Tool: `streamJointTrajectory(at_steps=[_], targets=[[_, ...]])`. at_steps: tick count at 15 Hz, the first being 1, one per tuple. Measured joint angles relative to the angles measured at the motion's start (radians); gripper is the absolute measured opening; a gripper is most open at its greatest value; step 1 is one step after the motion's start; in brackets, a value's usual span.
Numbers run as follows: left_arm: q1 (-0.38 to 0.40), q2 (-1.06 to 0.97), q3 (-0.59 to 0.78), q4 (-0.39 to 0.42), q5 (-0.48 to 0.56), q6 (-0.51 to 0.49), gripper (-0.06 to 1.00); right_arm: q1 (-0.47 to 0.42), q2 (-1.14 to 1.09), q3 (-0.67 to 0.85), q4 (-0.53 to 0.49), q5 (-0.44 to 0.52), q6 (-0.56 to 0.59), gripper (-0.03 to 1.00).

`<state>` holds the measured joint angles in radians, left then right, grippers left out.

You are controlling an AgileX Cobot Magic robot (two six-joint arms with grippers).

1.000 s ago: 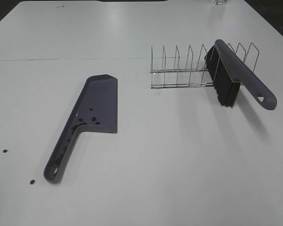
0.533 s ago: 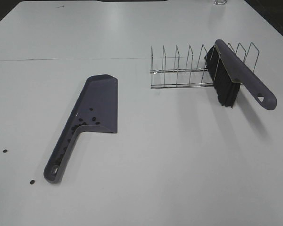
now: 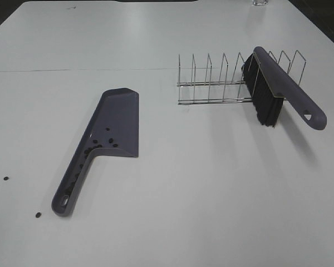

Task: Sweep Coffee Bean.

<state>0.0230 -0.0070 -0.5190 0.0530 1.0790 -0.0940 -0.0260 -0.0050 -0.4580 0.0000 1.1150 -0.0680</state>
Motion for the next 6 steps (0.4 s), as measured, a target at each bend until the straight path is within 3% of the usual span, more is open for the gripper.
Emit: streamJointTrajectory(at_steps=[6], targets=[[0.0, 0.0, 0.0, 0.0, 0.0, 0.0, 0.64, 0.0, 0.0, 0.0, 0.0, 0.0, 0.0, 0.66]])
